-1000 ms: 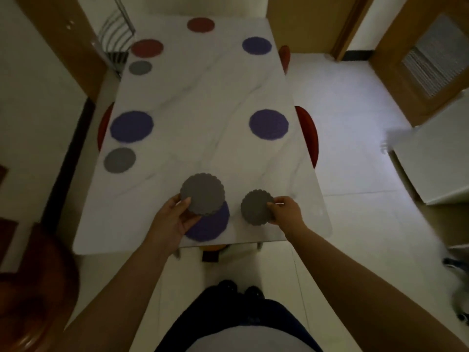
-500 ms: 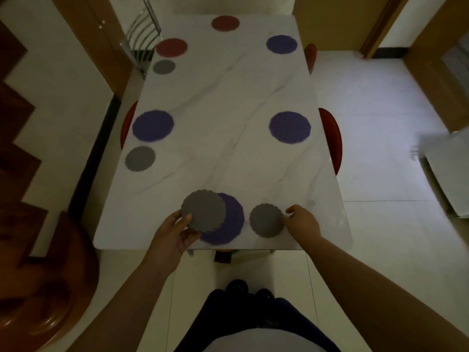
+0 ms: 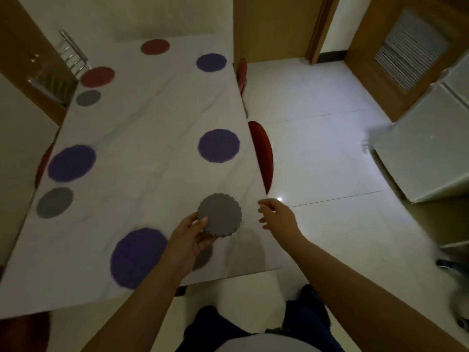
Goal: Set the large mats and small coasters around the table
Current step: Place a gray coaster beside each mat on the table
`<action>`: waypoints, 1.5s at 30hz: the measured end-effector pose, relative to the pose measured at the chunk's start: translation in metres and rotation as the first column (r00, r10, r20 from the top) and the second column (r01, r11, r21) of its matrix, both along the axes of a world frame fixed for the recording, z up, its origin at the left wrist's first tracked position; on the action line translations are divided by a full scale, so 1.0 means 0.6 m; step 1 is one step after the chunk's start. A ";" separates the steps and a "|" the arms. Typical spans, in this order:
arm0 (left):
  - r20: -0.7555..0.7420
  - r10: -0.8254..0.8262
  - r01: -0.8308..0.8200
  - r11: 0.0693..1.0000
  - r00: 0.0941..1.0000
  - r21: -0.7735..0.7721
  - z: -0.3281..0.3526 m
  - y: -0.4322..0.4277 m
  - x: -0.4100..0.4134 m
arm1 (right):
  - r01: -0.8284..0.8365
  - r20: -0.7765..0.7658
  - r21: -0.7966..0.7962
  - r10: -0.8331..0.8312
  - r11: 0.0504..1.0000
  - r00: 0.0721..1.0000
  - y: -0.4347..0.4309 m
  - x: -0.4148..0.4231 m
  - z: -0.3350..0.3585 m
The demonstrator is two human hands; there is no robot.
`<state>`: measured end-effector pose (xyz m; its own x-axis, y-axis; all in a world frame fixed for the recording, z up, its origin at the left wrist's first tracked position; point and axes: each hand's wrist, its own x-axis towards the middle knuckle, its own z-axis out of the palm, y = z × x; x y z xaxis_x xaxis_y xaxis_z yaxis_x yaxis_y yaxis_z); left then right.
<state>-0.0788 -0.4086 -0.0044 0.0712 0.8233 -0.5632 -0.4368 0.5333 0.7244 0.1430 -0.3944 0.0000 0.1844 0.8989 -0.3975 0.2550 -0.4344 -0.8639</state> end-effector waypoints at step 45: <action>0.091 0.981 -0.984 0.169 0.173 0.055 0.041 0.506 0.303 | -0.855 -0.279 -0.022 0.818 0.518 0.503 0.879 0.042 0.077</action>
